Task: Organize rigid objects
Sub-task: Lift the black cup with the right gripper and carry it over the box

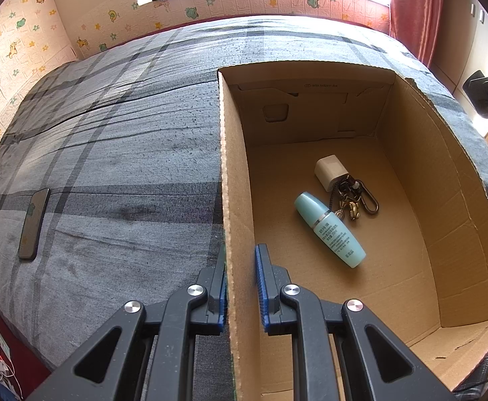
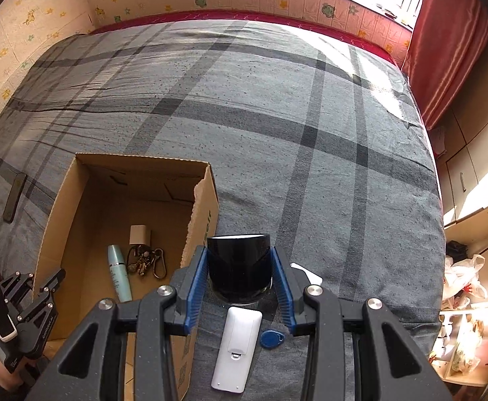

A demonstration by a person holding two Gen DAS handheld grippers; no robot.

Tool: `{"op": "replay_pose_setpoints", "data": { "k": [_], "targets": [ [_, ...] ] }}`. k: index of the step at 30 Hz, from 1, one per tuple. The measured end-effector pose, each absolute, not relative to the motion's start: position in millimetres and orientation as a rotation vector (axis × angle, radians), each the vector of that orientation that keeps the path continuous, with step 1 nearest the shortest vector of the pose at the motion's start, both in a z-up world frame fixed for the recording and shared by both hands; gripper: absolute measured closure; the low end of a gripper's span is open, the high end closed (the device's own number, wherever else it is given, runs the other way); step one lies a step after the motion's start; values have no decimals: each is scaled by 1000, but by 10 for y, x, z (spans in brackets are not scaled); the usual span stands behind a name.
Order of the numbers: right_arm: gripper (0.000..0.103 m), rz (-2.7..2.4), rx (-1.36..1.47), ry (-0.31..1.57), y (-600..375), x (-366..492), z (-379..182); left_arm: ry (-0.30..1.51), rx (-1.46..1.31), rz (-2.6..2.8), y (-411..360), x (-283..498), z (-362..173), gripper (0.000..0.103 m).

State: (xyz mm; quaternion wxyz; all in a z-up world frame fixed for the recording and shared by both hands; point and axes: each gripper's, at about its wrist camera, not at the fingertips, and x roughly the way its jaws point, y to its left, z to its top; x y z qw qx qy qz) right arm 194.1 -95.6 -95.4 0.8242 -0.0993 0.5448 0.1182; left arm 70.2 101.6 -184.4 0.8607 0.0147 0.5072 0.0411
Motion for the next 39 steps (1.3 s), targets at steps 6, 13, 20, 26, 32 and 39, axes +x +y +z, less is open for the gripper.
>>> {"op": "replay_pose_setpoints", "data": {
  "k": [6, 13, 20, 26, 32, 39],
  "targets": [
    [62, 304, -233, 1156, -677, 1901, -962, 1064, 31, 86, 1018, 701, -1844, 87],
    [62, 356, -259, 1165, -359, 1856, -1045, 1064, 31, 86, 1018, 701, -1845, 87],
    [62, 385, -283, 1189, -87, 1841, -1207, 1064, 30, 85, 1016, 701, -1843, 87],
    [62, 400, -286, 1231, 94, 1868, -1437, 1064, 28, 85, 1012, 702, -1844, 87],
    [62, 412, -284, 1278, 238, 1909, -1677, 1064, 29, 85, 1012, 702, -1844, 87],
    [62, 421, -282, 1321, 331, 1950, -1900, 1064, 27, 85, 1015, 701, -1844, 87]
  ]
}}
